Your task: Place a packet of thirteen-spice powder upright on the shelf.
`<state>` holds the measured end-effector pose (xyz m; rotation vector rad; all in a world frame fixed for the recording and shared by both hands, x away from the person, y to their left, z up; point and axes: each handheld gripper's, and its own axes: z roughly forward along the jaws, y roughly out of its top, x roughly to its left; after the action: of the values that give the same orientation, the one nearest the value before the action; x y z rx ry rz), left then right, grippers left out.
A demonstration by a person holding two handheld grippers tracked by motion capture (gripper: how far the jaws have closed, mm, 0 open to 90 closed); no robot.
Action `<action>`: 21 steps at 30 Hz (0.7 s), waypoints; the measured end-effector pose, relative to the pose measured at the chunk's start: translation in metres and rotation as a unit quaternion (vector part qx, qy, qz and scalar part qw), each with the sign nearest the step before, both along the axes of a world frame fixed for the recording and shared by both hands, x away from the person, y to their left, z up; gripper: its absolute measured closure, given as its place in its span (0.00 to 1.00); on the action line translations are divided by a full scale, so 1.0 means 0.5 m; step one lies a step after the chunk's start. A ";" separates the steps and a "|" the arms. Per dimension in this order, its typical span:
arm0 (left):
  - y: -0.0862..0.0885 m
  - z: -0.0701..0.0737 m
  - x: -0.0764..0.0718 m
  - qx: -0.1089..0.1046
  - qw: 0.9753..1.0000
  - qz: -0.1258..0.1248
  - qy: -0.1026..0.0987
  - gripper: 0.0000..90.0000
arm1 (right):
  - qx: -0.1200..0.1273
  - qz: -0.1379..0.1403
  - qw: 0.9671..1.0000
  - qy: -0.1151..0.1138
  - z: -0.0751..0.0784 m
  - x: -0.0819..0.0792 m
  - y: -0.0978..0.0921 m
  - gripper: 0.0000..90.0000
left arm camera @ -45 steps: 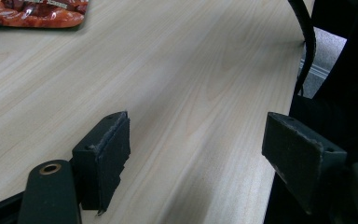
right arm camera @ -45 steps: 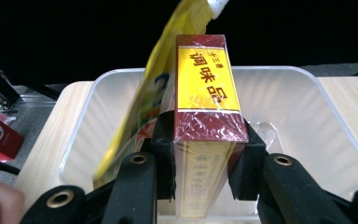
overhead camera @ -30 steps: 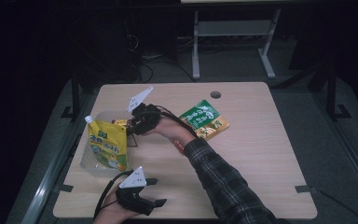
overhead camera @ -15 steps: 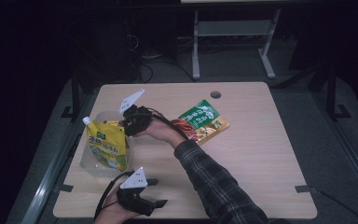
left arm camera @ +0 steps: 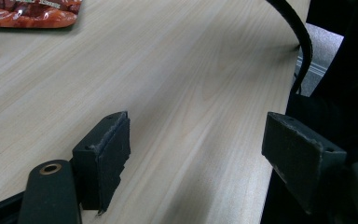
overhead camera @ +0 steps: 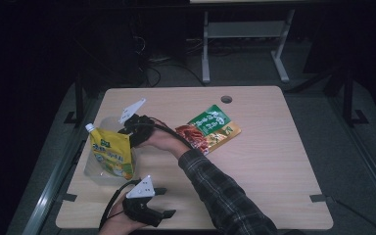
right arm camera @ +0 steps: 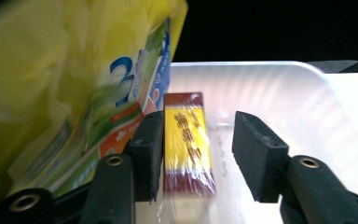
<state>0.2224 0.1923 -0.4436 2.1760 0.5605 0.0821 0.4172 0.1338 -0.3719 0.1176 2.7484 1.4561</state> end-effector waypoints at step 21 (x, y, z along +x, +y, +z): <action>0.002 -0.001 0.008 0.006 1.000 0.011 -0.001 0.25 | -0.021 -0.139 0.990 0.016 -0.020 0.002 -0.252 0.64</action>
<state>0.2266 0.1933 -0.4440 2.1809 0.5850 0.0989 0.4185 0.0080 -0.3816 0.5041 2.6517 1.3327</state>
